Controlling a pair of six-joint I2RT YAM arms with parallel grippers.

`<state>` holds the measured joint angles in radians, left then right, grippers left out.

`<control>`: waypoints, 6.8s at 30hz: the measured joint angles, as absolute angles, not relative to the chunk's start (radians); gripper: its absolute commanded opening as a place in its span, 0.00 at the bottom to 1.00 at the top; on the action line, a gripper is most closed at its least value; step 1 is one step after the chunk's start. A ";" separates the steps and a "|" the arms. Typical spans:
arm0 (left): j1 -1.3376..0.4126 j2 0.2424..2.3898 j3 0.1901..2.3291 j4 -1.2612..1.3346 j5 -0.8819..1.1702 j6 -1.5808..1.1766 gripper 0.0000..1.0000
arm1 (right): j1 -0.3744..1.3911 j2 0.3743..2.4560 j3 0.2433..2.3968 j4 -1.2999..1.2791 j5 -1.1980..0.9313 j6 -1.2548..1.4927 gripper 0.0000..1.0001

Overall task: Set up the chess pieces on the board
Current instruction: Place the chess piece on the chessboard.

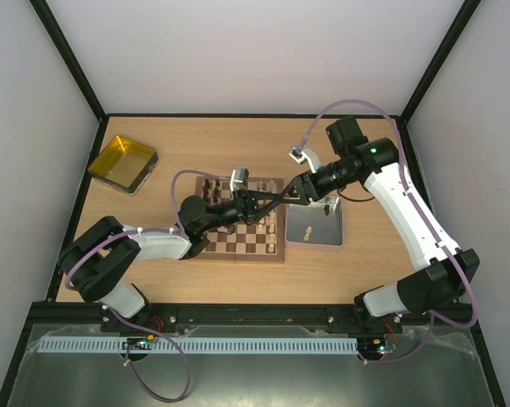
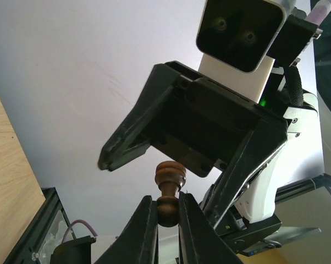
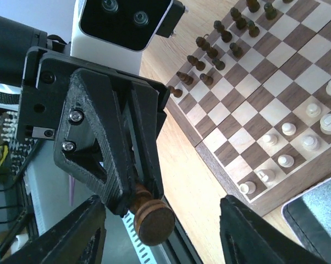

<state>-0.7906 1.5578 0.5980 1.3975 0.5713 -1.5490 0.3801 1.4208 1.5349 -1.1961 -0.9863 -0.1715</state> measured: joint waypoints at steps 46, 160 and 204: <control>-0.750 1.339 1.371 -0.959 0.168 -0.637 0.03 | 0.370 1.445 1.462 -1.042 -0.329 -0.043 0.56; -0.595 1.732 1.213 -0.989 0.112 -0.495 0.14 | 0.369 1.432 1.214 -0.929 -0.298 -0.138 0.52; -0.622 1.749 1.230 -1.005 0.096 -0.485 0.24 | 0.368 1.430 1.200 -0.928 -0.299 -0.139 0.52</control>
<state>-0.6216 1.7493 1.2301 -1.0050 0.0963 -0.4854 0.3676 1.4303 1.1995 -0.9283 -0.2985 -0.1390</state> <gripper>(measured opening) 0.231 0.516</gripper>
